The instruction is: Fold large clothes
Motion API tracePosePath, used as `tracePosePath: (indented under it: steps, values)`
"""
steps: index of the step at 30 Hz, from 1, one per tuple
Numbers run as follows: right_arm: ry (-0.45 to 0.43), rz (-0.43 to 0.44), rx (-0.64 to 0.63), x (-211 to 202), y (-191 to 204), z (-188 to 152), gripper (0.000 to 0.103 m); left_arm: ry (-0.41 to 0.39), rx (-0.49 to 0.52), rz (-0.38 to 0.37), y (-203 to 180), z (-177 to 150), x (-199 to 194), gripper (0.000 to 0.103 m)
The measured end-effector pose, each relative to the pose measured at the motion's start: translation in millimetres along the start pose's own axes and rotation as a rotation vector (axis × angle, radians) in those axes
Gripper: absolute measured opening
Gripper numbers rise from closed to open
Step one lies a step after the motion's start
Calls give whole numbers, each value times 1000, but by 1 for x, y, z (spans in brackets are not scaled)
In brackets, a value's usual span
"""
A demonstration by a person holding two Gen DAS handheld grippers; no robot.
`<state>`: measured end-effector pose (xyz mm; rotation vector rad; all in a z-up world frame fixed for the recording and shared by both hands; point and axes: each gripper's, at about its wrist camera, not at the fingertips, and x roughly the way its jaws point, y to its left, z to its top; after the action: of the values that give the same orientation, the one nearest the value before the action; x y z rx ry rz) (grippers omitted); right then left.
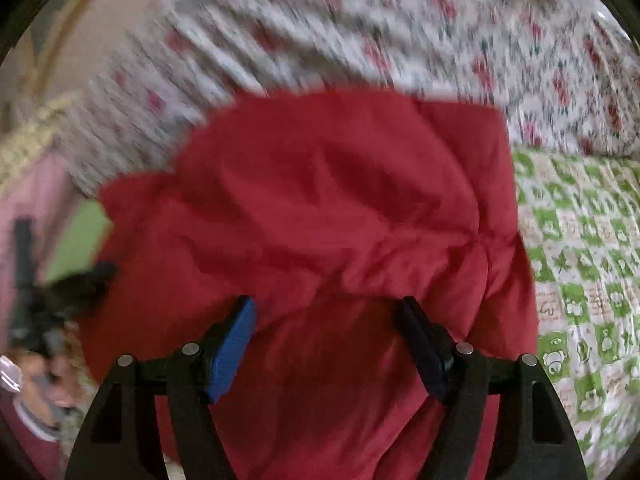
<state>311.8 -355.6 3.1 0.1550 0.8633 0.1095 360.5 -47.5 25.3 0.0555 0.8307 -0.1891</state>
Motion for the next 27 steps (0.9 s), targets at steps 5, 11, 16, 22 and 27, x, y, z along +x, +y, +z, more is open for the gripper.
tracePosePath:
  steps: [5,11,16,22,27]
  values:
    - [18,-29,107,25,-33,16,73,43,-32,7,11,12,20,48]
    - [34,-54,143,34,-34,23,73,92,-44,72,12,27,50,50]
    - [36,-48,154,38,-34,26,74,100,-53,52,16,28,49,50]
    - [31,-36,159,36,-38,21,74,62,-93,-30,30,17,11,49]
    - [10,-8,198,20,-42,19,75,28,-127,-65,45,6,-22,50]
